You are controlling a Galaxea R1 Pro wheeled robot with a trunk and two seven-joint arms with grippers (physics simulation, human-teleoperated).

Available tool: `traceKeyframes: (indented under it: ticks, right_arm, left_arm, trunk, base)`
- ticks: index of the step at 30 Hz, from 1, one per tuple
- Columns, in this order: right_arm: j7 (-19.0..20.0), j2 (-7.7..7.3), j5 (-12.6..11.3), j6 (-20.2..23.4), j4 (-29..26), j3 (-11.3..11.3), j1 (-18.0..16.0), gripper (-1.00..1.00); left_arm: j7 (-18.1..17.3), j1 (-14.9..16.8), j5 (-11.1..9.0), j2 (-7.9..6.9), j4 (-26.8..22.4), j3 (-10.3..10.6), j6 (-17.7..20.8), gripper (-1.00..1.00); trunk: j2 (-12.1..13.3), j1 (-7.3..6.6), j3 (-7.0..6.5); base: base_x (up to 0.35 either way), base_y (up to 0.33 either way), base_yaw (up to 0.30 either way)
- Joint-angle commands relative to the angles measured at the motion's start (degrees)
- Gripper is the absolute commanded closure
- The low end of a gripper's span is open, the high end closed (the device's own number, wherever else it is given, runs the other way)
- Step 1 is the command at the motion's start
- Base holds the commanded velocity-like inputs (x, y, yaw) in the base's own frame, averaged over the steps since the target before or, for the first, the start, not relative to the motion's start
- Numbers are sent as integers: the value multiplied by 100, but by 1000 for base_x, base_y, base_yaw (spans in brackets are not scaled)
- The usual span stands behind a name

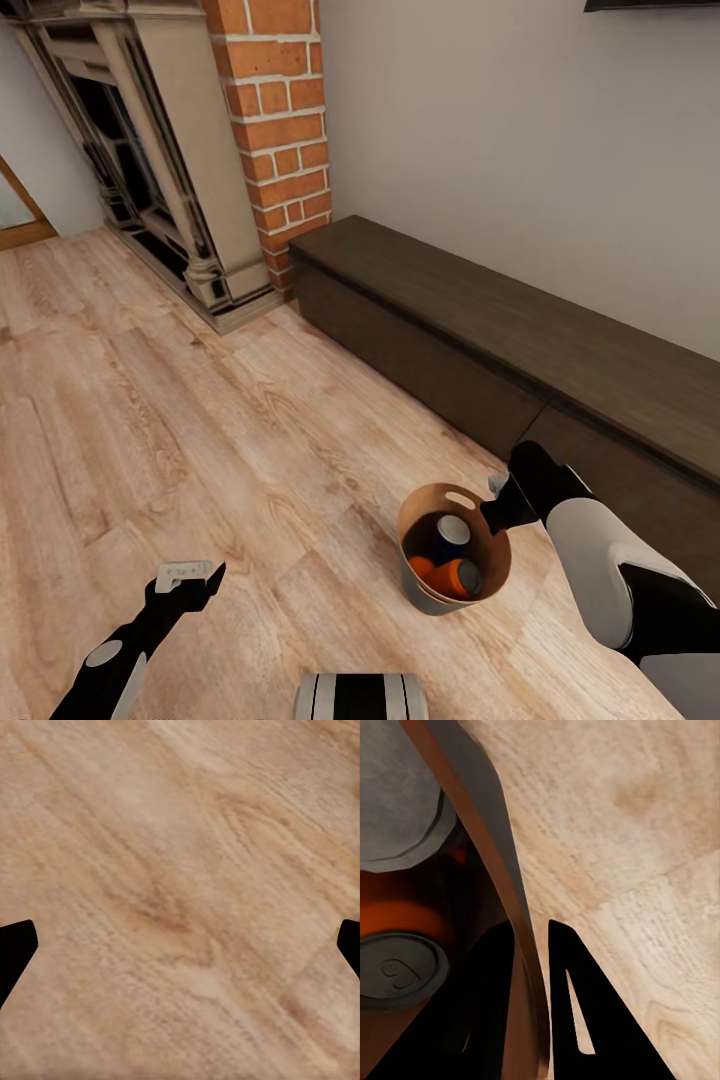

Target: Put the three can of soda from the living room inside the tash can in the kitchen.

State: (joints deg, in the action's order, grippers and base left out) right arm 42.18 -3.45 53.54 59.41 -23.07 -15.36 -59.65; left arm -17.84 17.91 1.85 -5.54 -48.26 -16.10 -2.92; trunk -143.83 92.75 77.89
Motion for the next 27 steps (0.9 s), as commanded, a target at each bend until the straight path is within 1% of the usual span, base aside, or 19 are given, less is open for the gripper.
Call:
traceKeyframes:
  ticks: [1,13,14,27]
  right_arm:
    - [10,2,-63,-212,63,-40,23,100]
    - [10,2,-63,-254,65,-46,23,100]
    - [10,2,-63,-254,65,-46,24,-100]
    - [10,2,-72,-254,65,-47,23,-100]
  left_arm:
    - [0,2,1,1,2,2,-2,-100]
    - [0,2,0,1,3,2,-6,-100]
    - [0,2,0,1,4,2,-6,-100]
    - [0,2,0,1,5,2,-14,-100]
  trunk:
    - [2,4,2]
    - [2,4,2]
    - [2,4,2]
    - [2,4,2]
  base:
    - [0,0,0]
    - [0,0,0]
    - [0,0,0]
    - [0,0,0]
